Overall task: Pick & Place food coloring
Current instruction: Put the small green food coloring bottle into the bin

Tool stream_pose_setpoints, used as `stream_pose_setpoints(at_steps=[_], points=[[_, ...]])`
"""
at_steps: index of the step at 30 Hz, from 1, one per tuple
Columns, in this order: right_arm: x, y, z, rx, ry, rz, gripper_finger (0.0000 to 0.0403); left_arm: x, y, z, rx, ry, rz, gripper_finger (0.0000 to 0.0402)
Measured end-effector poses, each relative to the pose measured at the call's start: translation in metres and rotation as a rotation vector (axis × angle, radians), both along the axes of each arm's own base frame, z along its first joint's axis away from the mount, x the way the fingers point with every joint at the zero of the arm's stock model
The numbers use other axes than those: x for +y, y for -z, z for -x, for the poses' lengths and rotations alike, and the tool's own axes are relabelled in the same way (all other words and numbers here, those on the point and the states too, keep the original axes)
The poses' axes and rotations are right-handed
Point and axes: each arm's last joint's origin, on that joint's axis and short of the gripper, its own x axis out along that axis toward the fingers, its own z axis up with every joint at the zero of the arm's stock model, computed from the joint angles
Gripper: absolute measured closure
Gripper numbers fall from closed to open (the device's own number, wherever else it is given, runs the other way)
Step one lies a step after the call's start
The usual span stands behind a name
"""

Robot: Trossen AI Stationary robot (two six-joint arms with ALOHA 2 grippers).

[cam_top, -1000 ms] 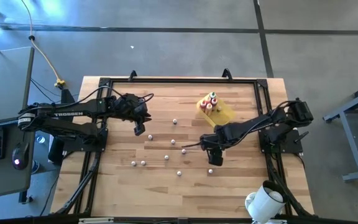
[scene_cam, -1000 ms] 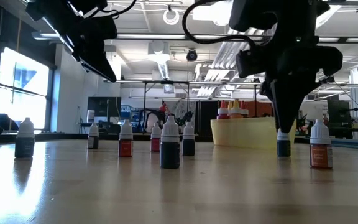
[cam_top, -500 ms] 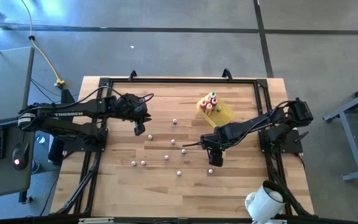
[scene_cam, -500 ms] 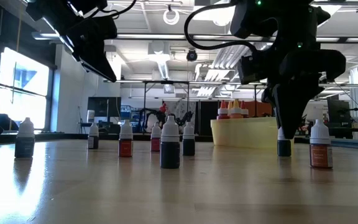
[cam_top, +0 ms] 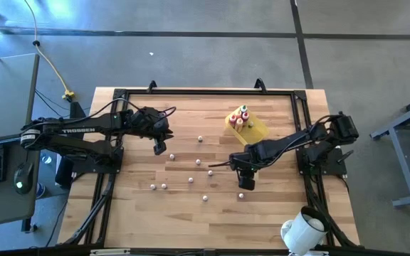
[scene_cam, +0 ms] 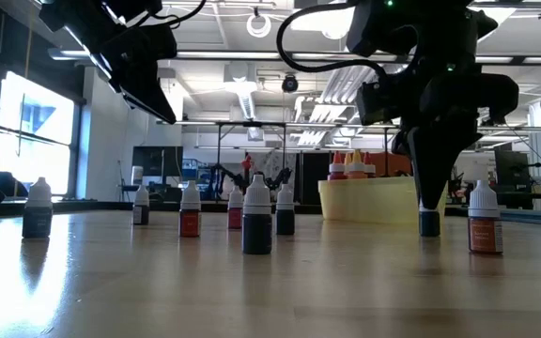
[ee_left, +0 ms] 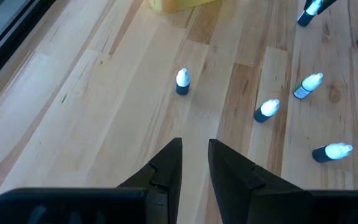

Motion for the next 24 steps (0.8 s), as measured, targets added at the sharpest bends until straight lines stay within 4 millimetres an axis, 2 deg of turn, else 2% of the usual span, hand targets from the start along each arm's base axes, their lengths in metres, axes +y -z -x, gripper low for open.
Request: stream_pose_setpoints(at_steps=[4, 7, 10, 13, 17, 19, 21, 24], points=[[0.001, -0.002, -0.002, -0.012, -0.009, -0.013, 0.0336, 0.0, 0.0, 0.0, 0.0, 0.0, 0.0, 0.0326], [0.001, -0.011, -0.008, -0.041, -0.028, -0.026, 0.0335, 0.0, 0.0, 0.0, 0.0, 0.0, 0.0, 0.0326], [-0.004, -0.028, -0.016, -0.053, -0.014, -0.005, 0.0337, 0.0, 0.0, 0.0, 0.0, 0.0, 0.0, 0.0326], [-0.015, -0.052, -0.021, -0.036, -0.022, 0.103, 0.034, 0.0, 0.0, 0.0, 0.0, 0.0, 0.0, 0.0326], [-0.038, -0.087, -0.023, 0.024, -0.026, 0.295, 0.0334, 0.0, 0.0, 0.0, 0.0, 0.0, 0.0, 0.0326], [-0.053, -0.1, -0.022, 0.056, -0.032, 0.338, 0.0333, 0.0, 0.0, 0.0, 0.0, 0.0, 0.0, 0.0326], [-0.071, -0.106, -0.02, 0.083, -0.018, 0.354, 0.0333, 0.0, 0.0, 0.0, 0.0, -0.001, 0.0, 0.0326], [-0.103, -0.106, -0.015, 0.104, 0.032, 0.348, 0.0336, 0.0, 0.0, 0.0, 0.0, 0.0, 0.0, 0.0326]])
